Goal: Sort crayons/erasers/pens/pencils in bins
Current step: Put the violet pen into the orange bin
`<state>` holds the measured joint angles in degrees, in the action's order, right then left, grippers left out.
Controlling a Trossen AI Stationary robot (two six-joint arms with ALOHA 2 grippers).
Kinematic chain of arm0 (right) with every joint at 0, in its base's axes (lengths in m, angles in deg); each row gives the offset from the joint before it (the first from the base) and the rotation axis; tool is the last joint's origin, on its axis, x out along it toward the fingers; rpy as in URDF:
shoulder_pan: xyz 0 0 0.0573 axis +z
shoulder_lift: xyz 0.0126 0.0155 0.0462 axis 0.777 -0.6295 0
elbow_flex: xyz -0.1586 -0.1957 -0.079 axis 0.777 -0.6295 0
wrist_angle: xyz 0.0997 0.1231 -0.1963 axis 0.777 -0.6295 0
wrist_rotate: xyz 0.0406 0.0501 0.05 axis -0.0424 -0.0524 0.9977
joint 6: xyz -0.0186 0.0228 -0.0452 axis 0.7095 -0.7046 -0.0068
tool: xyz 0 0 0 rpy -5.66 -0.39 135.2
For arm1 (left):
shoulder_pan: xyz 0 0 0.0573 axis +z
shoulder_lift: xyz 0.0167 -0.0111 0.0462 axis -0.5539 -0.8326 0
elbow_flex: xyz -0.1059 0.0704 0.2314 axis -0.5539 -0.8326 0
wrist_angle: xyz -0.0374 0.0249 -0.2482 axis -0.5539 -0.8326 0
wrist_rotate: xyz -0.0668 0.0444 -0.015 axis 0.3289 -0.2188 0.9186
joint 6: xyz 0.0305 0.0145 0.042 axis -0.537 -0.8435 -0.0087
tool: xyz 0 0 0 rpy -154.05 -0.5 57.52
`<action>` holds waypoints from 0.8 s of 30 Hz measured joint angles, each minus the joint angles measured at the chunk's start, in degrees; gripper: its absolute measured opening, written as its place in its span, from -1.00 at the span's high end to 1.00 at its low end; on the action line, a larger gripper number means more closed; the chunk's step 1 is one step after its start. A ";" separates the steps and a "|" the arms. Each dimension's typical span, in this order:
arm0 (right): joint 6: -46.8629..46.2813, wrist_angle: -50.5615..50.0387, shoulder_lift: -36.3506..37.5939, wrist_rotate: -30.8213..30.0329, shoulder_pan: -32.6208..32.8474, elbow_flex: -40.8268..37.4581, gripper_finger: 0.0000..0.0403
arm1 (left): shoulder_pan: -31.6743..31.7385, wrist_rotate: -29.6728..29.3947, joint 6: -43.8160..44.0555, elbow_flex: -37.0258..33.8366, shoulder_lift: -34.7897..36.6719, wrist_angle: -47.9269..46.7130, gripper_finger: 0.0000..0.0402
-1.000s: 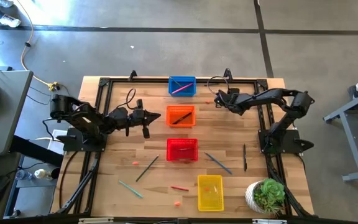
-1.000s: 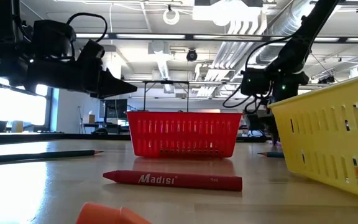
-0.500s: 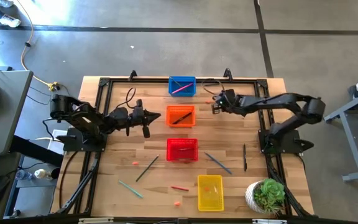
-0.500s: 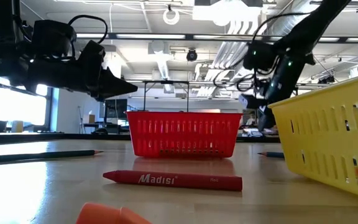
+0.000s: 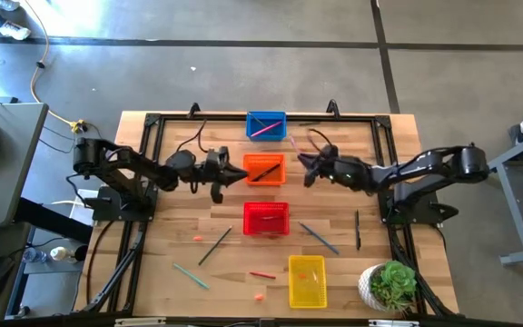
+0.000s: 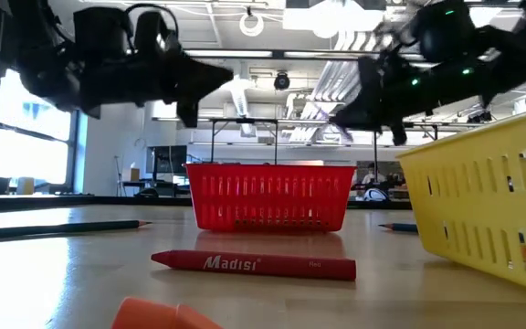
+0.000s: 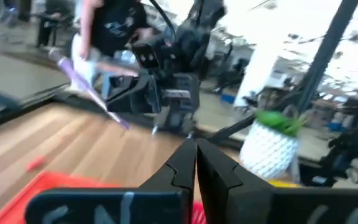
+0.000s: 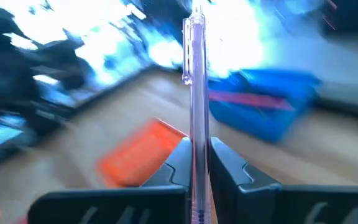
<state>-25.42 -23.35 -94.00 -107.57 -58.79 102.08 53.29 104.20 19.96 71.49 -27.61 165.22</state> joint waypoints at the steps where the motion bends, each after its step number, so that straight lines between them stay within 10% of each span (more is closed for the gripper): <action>1: 2.23 5.26 -0.09 0.11 1.21 -1.47 0.95 | -0.73 0.03 -0.20 1.16 0.00 -0.36 0.93; 14: 19.80 19.14 -0.28 3.78 15.53 1.78 0.95 | -11.64 -10.61 -12.54 15.27 0.00 -10.42 0.31; 24: 26.54 16.49 -0.28 4.50 23.40 7.13 0.94 | -14.36 -2.60 -12.40 20.37 0.00 -9.80 0.13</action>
<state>1.13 -6.85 -94.28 -103.07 -35.39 109.21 38.93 101.61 7.55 91.86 -27.61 155.41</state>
